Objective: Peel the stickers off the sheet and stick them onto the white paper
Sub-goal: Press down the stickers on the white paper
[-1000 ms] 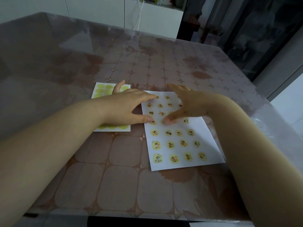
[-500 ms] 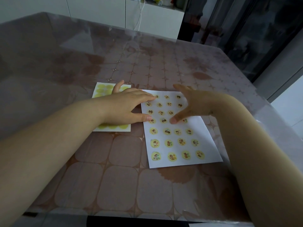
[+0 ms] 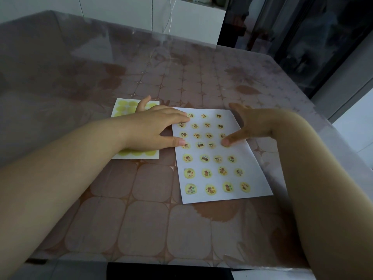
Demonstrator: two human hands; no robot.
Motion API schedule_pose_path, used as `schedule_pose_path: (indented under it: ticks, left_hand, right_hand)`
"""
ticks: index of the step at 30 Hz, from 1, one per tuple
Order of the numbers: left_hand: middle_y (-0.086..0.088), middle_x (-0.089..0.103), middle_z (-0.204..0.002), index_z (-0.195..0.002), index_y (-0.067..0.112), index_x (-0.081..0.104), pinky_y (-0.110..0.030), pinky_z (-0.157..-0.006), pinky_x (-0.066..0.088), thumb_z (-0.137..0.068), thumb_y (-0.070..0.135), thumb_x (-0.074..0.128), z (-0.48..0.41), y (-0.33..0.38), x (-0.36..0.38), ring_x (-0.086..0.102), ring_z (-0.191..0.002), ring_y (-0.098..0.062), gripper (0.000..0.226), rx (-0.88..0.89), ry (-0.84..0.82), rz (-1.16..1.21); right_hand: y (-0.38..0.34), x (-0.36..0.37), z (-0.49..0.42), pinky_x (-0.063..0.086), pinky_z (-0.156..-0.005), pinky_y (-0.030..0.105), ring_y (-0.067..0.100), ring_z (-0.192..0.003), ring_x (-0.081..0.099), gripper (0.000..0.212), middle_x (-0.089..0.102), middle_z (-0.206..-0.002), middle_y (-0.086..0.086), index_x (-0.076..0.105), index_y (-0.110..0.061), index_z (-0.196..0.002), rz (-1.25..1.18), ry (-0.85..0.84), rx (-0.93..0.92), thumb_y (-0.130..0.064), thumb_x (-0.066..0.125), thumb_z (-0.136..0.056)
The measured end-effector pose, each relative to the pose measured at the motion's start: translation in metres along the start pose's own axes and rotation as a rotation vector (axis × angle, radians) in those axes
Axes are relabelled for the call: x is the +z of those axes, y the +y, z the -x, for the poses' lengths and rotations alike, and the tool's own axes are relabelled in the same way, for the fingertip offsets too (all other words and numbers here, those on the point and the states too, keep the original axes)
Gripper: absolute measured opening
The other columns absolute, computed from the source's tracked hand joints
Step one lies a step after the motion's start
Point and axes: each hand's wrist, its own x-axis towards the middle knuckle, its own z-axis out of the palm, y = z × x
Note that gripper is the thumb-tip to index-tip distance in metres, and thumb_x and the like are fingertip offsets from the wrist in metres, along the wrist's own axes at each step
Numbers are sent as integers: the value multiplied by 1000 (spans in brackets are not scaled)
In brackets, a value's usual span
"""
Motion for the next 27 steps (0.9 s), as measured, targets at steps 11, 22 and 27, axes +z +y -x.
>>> schedule_pose_path:
  ticks: [11,22,27]
  left_hand:
    - [19,13,-151,-140,37,22,-43,-110,-17,-89,52,31,-4,1,3,1,-141,-5,53,-16,41,-30]
    - [20,31,-144,-136,33,33,-45,-111,-16,-89,48,37,-3,3,1,16,-137,-5,49,5,63,-33]
    - [21,27,-146,-137,34,30,-44,-110,-17,-86,56,33,-3,3,1,15,-137,-3,56,-6,50,-43]
  right_hand:
    - [-9,-16,16,20,-111,42,23,-141,21,104,18,-156,-7,9,-43,-144,-315,150,-99,-71,61,-58]
    - [-66,28,9,20,-111,45,22,-144,9,118,6,-157,-4,0,-29,-148,4,59,-233,-64,70,-60]
    - [-57,17,14,25,-108,41,22,-141,20,104,9,-157,-5,2,-31,-148,-107,4,-237,-64,61,-69]
